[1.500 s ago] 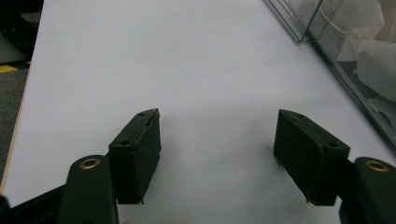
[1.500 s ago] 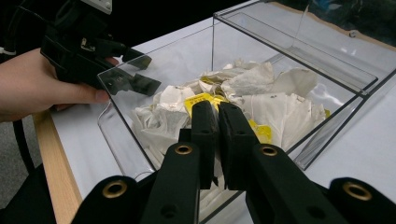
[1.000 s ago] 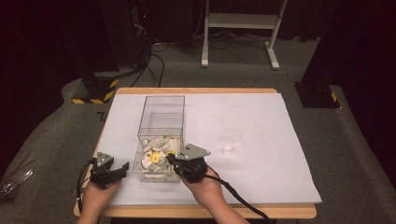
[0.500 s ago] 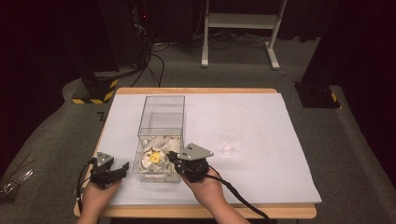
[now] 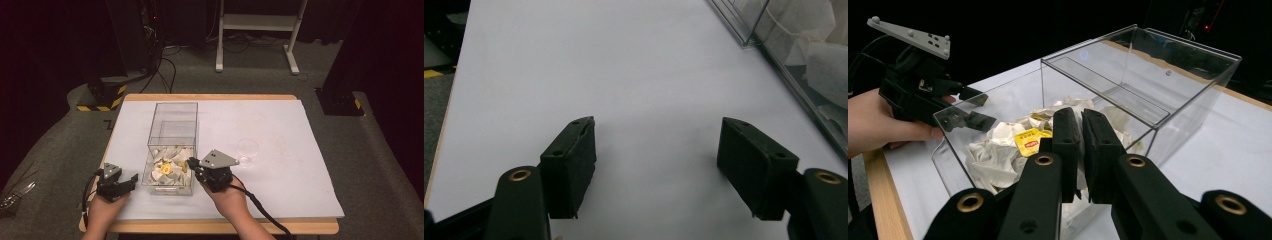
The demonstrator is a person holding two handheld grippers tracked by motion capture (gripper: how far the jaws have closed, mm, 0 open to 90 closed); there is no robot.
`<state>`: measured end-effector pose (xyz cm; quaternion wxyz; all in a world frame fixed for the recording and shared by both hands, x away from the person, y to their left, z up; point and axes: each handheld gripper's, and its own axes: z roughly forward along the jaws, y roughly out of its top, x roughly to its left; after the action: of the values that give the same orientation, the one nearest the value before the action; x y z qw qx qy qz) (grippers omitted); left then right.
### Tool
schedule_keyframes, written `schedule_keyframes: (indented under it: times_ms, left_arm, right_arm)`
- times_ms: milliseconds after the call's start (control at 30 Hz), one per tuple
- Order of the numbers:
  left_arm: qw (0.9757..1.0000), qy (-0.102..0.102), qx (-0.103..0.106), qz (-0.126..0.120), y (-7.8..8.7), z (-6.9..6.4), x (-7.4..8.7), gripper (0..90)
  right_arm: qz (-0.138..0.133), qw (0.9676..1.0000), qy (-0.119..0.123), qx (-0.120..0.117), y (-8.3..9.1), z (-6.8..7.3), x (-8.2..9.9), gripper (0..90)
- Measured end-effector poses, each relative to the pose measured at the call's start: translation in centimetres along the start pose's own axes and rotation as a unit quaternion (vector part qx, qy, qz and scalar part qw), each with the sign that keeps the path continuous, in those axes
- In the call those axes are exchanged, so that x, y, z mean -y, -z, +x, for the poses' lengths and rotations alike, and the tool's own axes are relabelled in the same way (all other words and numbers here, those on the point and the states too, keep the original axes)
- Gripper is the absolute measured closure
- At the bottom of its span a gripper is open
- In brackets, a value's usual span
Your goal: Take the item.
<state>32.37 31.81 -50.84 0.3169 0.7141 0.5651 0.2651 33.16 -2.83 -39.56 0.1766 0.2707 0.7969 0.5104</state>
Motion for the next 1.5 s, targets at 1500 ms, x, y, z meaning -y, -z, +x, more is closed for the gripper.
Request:
schedule_keyframes:
  times_ms: [1500]
  left_arm:
    - [1.0,0.001,-0.001,-0.001,0.0,0.0,0.0,31.9]
  right_arm:
    - [0.002,0.9929,-0.043,0.111,4.4,-7.7,2.3,85.4]
